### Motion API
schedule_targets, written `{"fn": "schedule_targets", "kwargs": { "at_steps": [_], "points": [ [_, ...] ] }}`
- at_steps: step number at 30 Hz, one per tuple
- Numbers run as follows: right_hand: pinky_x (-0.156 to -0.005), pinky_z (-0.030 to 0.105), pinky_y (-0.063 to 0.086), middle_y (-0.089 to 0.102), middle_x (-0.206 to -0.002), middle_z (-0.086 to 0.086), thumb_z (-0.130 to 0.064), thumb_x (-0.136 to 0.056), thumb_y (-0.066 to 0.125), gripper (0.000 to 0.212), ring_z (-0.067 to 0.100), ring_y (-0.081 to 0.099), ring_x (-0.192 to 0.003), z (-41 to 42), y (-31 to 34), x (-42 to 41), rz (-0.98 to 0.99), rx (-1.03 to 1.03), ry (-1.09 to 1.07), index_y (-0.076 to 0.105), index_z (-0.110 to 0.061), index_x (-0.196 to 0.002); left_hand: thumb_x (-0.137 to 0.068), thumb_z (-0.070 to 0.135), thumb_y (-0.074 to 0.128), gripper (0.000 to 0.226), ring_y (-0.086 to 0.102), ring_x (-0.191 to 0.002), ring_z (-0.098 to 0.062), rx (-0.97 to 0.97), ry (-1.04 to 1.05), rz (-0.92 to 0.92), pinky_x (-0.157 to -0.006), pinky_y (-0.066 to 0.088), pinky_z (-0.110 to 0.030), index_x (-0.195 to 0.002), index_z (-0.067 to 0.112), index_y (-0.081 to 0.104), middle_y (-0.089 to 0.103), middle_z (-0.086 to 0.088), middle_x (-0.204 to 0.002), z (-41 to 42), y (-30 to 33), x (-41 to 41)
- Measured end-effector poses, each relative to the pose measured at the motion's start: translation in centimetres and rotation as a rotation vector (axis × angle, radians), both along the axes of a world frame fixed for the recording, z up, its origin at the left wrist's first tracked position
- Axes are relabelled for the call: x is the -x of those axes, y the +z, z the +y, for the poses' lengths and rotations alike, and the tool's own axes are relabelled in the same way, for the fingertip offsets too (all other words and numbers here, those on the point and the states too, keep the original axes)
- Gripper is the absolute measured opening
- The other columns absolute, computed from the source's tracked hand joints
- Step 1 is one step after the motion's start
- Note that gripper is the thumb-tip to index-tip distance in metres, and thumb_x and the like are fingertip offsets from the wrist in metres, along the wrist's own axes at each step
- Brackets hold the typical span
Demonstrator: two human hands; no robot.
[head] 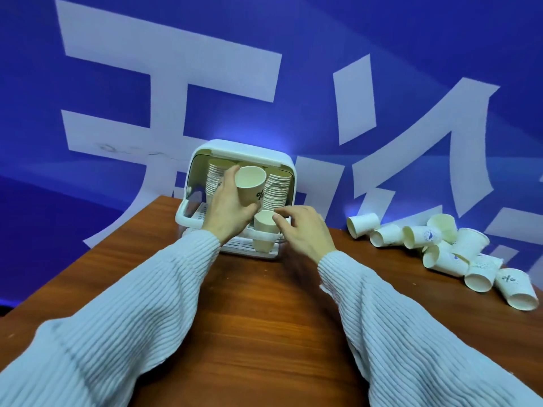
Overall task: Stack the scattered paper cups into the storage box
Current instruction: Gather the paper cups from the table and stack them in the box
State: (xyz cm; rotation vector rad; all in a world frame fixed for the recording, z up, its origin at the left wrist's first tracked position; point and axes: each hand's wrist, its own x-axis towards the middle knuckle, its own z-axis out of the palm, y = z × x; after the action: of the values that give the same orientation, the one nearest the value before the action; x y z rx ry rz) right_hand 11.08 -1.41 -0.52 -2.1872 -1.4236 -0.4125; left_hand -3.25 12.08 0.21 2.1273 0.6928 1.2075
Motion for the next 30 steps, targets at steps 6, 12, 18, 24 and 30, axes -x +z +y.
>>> {"fn": "schedule_targets", "kwargs": {
  "at_steps": [6,12,18,24,30],
  "points": [
    [-0.093,0.043,0.052,0.075,-0.108,-0.007,-0.053,-0.098,0.048,0.039,0.015,0.061,-0.108,-3.5,0.2,-1.1,0.062,-0.088,0.018,0.076,-0.029,-0.112,-0.074,0.028,0.082,0.094,0.047,-0.132,-0.033,-0.063,-0.07,0.144,-0.109,0.04,-0.041,-0.151,0.018,0.03,0.046,-0.013,-0.145,-0.8,0.3,-4.4],
    [-0.097,0.037,0.05,0.072,-0.113,-0.009,-0.048,-0.102,0.052,0.034,0.011,0.059,-0.109,-6.7,-0.9,-2.9,0.153,-0.095,-0.026,0.075,-0.026,-0.115,-0.077,0.078,0.036,0.085,0.032,-0.137,-0.039,-0.207,0.093,0.792,-0.115,0.026,-0.054,-0.136,0.02,0.053,0.041,-0.018,-0.147,-1.3,-1.8,-4.9],
    [-0.093,0.031,0.049,0.07,-0.111,-0.012,-0.047,-0.102,0.053,0.031,0.008,0.061,-0.107,-8.9,-2.3,-4.6,0.278,-0.131,-0.069,0.073,-0.027,-0.115,-0.08,0.088,0.024,0.092,0.016,-0.15,-0.033,-0.482,0.128,0.667,-0.119,0.009,-0.056,-0.135,0.022,0.057,0.033,-0.01,-0.16,-3.2,-1.8,-5.6],
    [-0.097,0.036,0.051,0.07,-0.119,-0.012,-0.044,-0.101,0.053,0.029,0.007,0.061,-0.109,-11.6,-3.9,-7.7,0.362,-0.184,-0.146,0.07,-0.03,-0.121,-0.087,0.061,0.047,0.06,0.04,-0.134,-0.027,-0.669,-0.12,0.326,-0.108,0.034,-0.045,-0.13,0.022,0.059,0.054,-0.005,-0.135,-10.6,-2.6,-10.9],
    [-0.099,0.038,0.049,0.07,-0.122,-0.006,-0.037,-0.098,0.059,0.035,0.016,0.062,-0.113,-16.1,-5.0,-12.1,0.388,-0.215,-0.284,0.064,-0.029,-0.132,-0.093,0.053,0.055,0.056,0.039,-0.134,-0.025,-0.371,-0.261,0.349,-0.108,0.037,-0.043,-0.14,0.022,0.05,0.048,-0.004,-0.142,-15.1,-5.4,-17.5]
  ]
}}
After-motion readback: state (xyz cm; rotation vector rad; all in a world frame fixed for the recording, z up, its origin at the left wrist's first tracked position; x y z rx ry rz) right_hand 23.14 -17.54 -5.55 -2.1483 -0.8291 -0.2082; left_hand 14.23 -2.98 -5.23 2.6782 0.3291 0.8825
